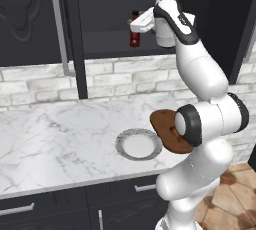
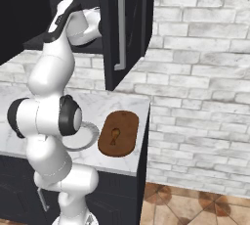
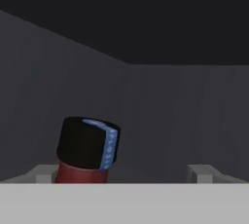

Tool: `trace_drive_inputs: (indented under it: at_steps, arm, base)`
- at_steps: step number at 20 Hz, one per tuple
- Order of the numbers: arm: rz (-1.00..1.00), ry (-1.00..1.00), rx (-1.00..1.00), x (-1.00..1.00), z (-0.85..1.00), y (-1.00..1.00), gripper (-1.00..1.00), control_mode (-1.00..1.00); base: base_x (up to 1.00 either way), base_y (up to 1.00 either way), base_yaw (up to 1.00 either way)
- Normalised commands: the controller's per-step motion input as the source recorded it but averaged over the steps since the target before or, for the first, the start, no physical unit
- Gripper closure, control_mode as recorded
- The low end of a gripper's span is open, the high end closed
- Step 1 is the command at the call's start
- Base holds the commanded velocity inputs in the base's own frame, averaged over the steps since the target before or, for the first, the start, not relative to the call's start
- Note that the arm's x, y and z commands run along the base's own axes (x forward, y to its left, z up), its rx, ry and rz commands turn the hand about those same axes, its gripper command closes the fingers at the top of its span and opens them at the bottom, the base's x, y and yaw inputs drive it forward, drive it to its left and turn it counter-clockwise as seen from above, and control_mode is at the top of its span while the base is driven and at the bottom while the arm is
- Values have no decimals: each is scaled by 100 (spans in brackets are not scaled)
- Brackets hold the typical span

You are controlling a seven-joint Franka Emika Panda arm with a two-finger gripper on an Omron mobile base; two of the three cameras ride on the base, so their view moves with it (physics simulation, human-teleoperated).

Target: Pick the chicken drumstick from the plate and place it on the cutting board. Then pick the condiment bottle from the cabinet and place it next to the cutting board.

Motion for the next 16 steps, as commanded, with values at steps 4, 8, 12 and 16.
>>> trace_drive_inputs:
  at_steps: [4,8,12,16]
  arm:
    - [0,0,1,8,0,8,-100,-100]
    - [0,0,1,10,0,6,-100,-100]
    - [0,0,0,5,0,0,-100,-100]
    - [0,0,0,0,0,0,100,-100]
  base:
    - [0,0,0]
    - [0,0,0]
    - [0,0,0]
    - [0,0,0]
